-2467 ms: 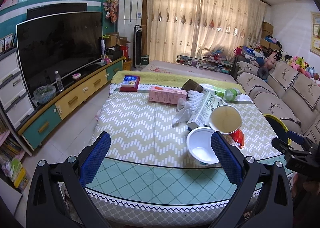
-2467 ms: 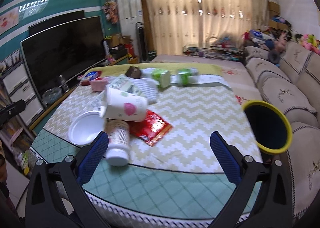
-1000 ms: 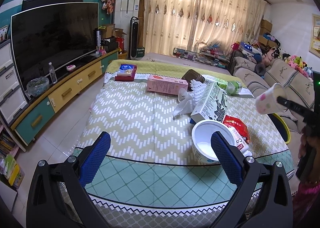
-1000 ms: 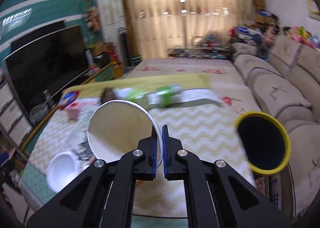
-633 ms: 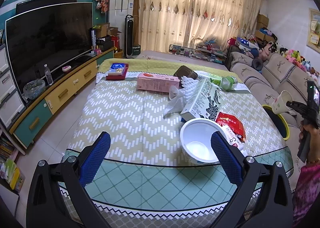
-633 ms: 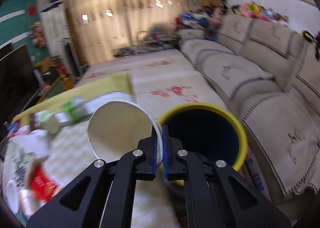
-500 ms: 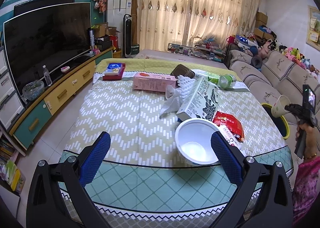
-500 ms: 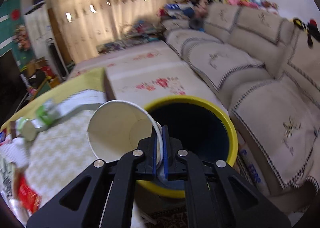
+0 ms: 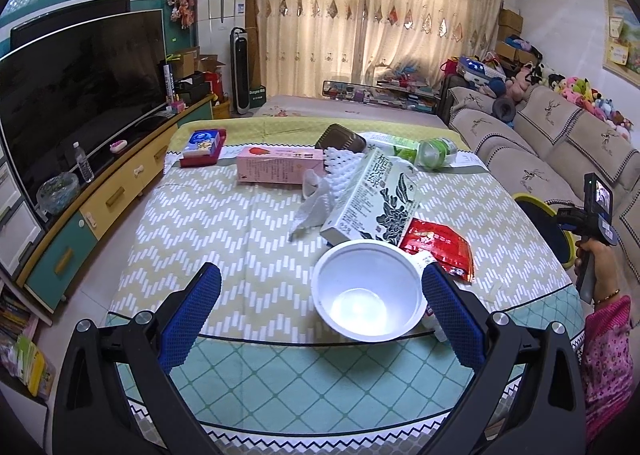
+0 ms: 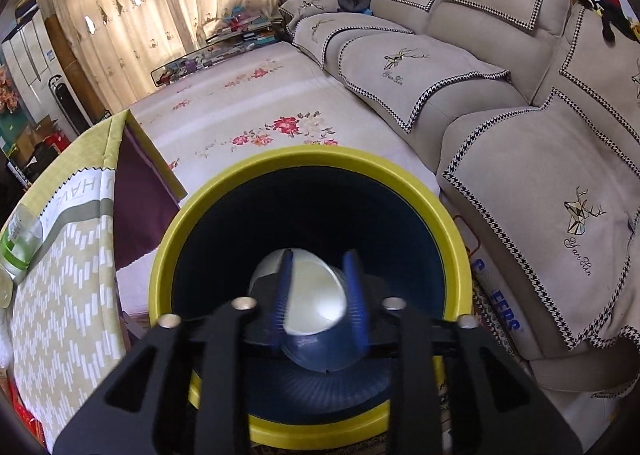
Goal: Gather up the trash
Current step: 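Carry the cup over the yellow bin and open the right gripper, then grasp the white plastic bowl rim with the left gripper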
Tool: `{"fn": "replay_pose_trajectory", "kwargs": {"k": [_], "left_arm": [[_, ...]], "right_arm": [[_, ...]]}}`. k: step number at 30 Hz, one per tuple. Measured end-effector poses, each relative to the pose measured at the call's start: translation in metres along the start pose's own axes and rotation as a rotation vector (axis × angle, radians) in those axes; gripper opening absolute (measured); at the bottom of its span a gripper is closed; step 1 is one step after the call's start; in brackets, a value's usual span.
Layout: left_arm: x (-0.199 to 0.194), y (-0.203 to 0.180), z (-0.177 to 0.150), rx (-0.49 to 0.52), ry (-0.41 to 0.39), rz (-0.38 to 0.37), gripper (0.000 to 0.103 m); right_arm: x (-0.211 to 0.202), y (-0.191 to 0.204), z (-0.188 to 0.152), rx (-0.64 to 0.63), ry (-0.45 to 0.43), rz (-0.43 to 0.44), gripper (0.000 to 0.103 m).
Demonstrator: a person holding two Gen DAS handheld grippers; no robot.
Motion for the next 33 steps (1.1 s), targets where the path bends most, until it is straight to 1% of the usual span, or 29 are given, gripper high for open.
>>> {"fn": "replay_pose_trajectory", "kwargs": {"k": [2,4,6,11,14,16,18,19,21,22,24,26,33], "left_arm": [[0.000,-0.003,0.000,0.007,-0.003,-0.010,0.099],[0.001,-0.008,0.000,0.017,-0.007,-0.022,0.099],[0.001,-0.013,-0.001,0.030,-0.007,-0.035,0.099],[0.000,-0.033,-0.006,0.097,-0.010,-0.069,0.099],[0.003,-0.043,-0.011,0.134,-0.003,-0.084,0.099],[0.007,-0.049,-0.014,0.159,0.006,-0.092,0.097],[0.011,-0.054,-0.018,0.180,0.017,-0.088,0.088],[0.015,-0.056,-0.019,0.190,0.028,-0.087,0.085],[0.024,-0.059,-0.023,0.198,0.058,-0.098,0.071],[0.028,-0.060,-0.025,0.200,0.072,-0.104,0.068],[0.035,-0.062,-0.027,0.205,0.097,-0.111,0.057],[0.043,-0.065,-0.030,0.224,0.117,-0.105,0.053],[0.060,-0.077,-0.036,0.308,0.159,-0.071,0.046]], "right_arm": [[-0.008,0.005,-0.005,-0.009,-0.004,0.018,0.031],[-0.018,0.011,-0.011,-0.032,-0.016,0.037,0.035],[-0.031,0.020,-0.019,-0.062,-0.034,0.053,0.041],[-0.057,0.031,-0.044,-0.104,-0.065,0.103,0.044],[-0.070,0.034,-0.058,-0.125,-0.080,0.114,0.046],[-0.076,0.036,-0.069,-0.143,-0.082,0.119,0.046],[-0.079,0.037,-0.076,-0.151,-0.081,0.131,0.046],[-0.080,0.038,-0.078,-0.153,-0.080,0.134,0.046],[-0.081,0.039,-0.082,-0.158,-0.077,0.143,0.046],[-0.082,0.039,-0.083,-0.159,-0.076,0.148,0.046],[-0.082,0.040,-0.085,-0.163,-0.072,0.155,0.046],[-0.082,0.041,-0.088,-0.164,-0.072,0.163,0.046],[-0.076,0.044,-0.094,-0.166,-0.060,0.177,0.046]]}}
Point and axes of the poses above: each gripper's, at about its wrist camera, not at the fingertips, and x roughly the way its jaws point, y to its left, z to its top, the point moved 8 cm from there along x, roughly the way its jaws point, and after that the axes turned 13 degrees about y, right-handed, at the moved point
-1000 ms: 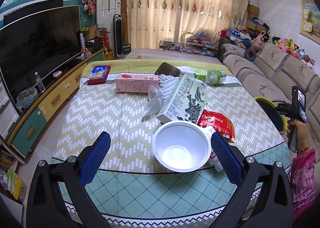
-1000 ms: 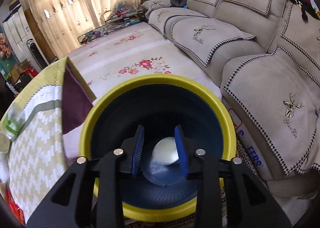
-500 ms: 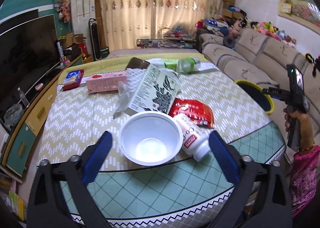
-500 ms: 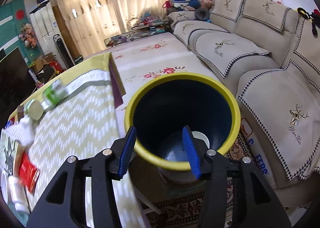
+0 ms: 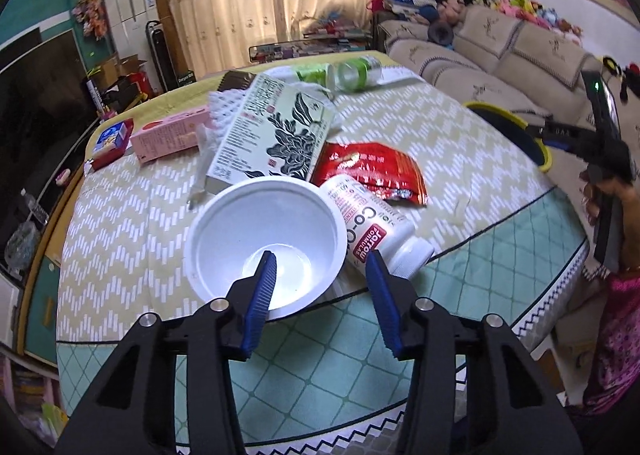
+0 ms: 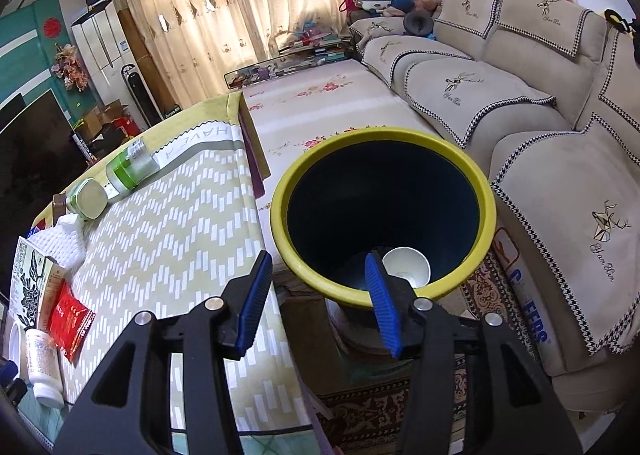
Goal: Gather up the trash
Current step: 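Grasp the white plastic bowl rim with the left gripper, then carry the bowl over the yellow bin and open the left gripper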
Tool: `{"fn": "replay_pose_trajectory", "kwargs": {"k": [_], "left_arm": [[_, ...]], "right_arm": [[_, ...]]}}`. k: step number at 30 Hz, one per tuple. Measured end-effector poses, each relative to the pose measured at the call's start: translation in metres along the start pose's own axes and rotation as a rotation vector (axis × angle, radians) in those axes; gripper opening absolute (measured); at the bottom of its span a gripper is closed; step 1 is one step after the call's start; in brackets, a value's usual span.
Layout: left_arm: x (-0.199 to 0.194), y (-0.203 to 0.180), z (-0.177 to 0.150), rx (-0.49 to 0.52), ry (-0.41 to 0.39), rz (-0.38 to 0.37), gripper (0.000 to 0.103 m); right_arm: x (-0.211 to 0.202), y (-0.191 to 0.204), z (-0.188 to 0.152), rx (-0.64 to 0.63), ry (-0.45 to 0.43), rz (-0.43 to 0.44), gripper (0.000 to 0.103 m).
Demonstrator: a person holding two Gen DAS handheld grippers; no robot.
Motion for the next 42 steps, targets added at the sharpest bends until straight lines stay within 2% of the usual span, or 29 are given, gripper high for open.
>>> {"fn": "replay_pose_trajectory", "kwargs": {"k": [2,4,9,17,23,30,35,42], "left_arm": [[0.005,-0.002,0.001,0.016,0.011,0.010,0.043],[0.011,-0.002,0.002,0.031,0.024,0.023,0.037],[0.023,0.002,0.003,0.028,0.051,0.013,0.013],[0.001,0.011,0.005,-0.001,-0.001,0.015,0.007],[-0.037,-0.007,0.024,0.042,-0.086,-0.004,0.007],[-0.054,-0.058,0.069,0.150,-0.148,-0.061,0.007],[-0.044,-0.122,0.114,0.229,-0.158,-0.152,0.007],[-0.007,-0.224,0.181,0.306,-0.135,-0.250,0.007]], "right_arm": [[0.002,-0.001,-0.001,0.001,0.003,0.004,0.046],[0.003,-0.001,-0.003,0.003,0.007,0.007,0.046],[0.005,-0.004,-0.004,0.010,0.011,0.016,0.046],[-0.001,-0.004,-0.006,0.015,-0.003,0.041,0.046],[-0.019,-0.007,-0.009,0.011,-0.037,0.052,0.046],[-0.043,-0.032,-0.014,0.039,-0.089,0.026,0.046],[-0.057,-0.068,-0.018,0.098,-0.118,-0.007,0.046],[-0.060,-0.110,-0.023,0.165,-0.125,-0.045,0.047]]}}
Point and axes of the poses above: each gripper's, at about its wrist camera, not at the fingertips, and x roughly the way its jaws point, y to its left, z to its top, the point moved 8 cm from there along x, roughly the way its jaws point, and after that the axes turned 13 degrees about y, right-handed, at the moved point
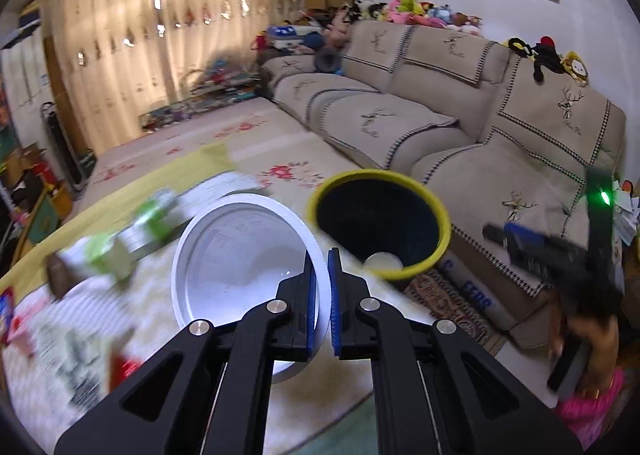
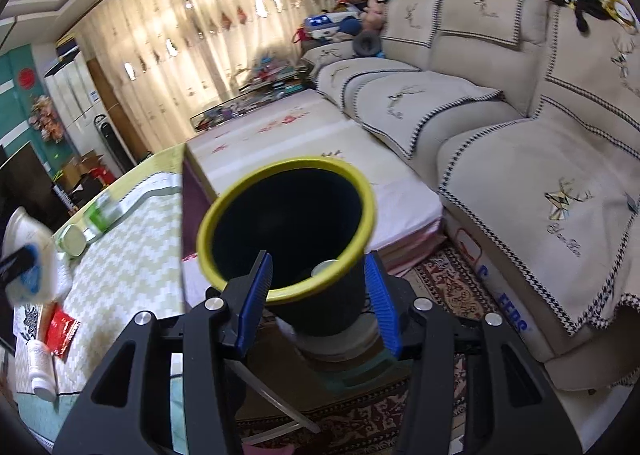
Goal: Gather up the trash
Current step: 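Carry the bowl over the yellow bin and open the left gripper, then grasp the white supplement bottle with the right gripper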
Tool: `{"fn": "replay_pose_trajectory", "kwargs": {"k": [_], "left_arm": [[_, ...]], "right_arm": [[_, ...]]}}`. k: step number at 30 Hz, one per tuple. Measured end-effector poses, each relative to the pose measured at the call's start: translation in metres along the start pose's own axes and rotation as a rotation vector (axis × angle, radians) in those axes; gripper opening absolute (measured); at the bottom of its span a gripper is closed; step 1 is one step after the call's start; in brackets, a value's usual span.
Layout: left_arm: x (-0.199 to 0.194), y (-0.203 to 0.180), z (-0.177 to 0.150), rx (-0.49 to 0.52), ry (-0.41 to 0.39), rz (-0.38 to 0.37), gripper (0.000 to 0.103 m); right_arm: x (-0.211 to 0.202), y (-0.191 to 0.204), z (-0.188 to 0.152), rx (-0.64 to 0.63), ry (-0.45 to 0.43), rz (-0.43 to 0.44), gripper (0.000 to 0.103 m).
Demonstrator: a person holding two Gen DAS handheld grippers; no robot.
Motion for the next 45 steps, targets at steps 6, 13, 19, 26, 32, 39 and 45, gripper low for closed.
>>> {"fn": "replay_pose_trajectory", "kwargs": {"k": [6,13,19,26,32,39,45], "left_arm": [[0.070,-0.043,0.057,0.042,0.064,-0.020,0.007],[0.147,-0.073,0.097,0.043,0.151,-0.055,0.007],[0.194,-0.086,0.109,0.049,0.188,-0.033,0.009],[0.199,-0.080,0.113,0.027,0.178,0.003,0.035],[0.138,-0.056,0.089,-0.039,0.122,-0.009,0.048],[0.027,-0.004,0.029,-0.135,-0.013,0.018,0.072],[-0.057,0.065,-0.038,-0.240,-0.093,0.117,0.083]], "right_arm": [[0.005,-0.030,-0.002,0.054,0.009,-0.003,0.047],[0.014,-0.054,-0.004,0.086,0.031,-0.005,0.047],[0.022,-0.060,-0.006,0.099,0.054,-0.002,0.047],[0.022,-0.058,-0.007,0.098,0.059,0.006,0.047],[0.019,-0.044,-0.013,0.064,0.063,0.023,0.050],[0.022,0.005,-0.026,-0.043,0.094,0.072,0.050],[0.021,0.062,-0.041,-0.152,0.118,0.113,0.050]]}}
Point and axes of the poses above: each gripper's, at about its wrist camera, not at the fingertips, and x roughly the way its jaws point, y to its left, z to its top, the point moved 8 cm from there along x, roughly the way its jaws point, and after that the axes turned 13 degrees about y, right-handed, at the moved point
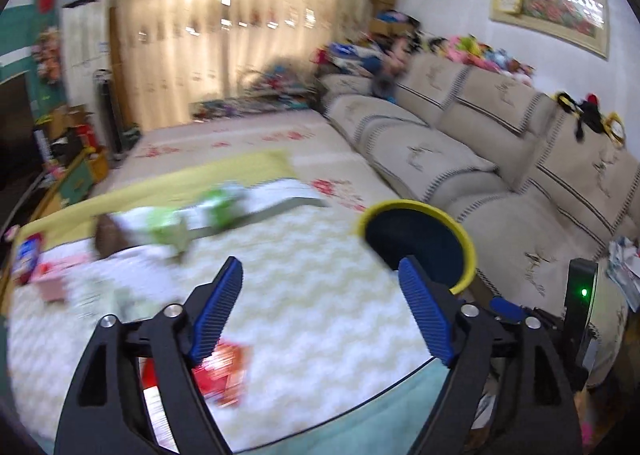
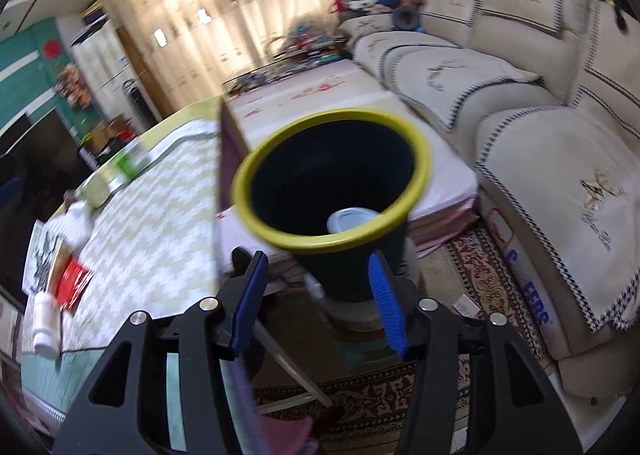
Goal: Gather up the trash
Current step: 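Grasp the white supplement bottle with the right gripper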
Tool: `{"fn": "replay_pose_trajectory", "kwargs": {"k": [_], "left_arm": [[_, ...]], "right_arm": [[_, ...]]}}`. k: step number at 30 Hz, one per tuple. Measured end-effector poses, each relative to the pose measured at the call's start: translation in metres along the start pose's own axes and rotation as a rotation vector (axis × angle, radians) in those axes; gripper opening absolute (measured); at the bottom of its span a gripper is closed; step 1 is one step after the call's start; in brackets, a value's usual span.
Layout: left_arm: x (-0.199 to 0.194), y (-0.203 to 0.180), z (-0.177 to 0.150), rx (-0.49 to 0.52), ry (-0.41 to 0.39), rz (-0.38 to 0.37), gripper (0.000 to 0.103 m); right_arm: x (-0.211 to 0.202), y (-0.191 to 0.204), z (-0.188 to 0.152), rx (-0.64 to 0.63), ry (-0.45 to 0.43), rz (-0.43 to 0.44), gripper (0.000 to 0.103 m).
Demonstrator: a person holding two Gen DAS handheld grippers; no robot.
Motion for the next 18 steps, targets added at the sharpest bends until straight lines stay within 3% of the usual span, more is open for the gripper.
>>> {"fn": "replay_pose_trajectory", "kwargs": {"k": [3,10,18], "left_arm": [[-0.038,0.048,-0.024,-0.056,-0.040,0.067,0.090],[-0.100,0.151,-0.078,-0.227,-0.102,0.187,0.092],[-0.133,0.221,-0.129,-0.372,-0.144,0.239,0.092]], "right_arm": [[0.002,0.035,-0.004,-0.063,0.013,0.023,0.050],[-0.002,0.144,-0.029,-0.270,0.047,0.134,0.054],[-0.014,0.269,-0.072,-0.503,0.087,0.299,0.059]]}}
Point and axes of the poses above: each gripper's, at about its wrist camera, not at the fingertips, and x roughly the way its jaws point, y to its left, z to its top, the point moved 8 cm from there along x, roughly the way its jaws point, and after that the axes turned 13 degrees about y, right-handed, at the moved point
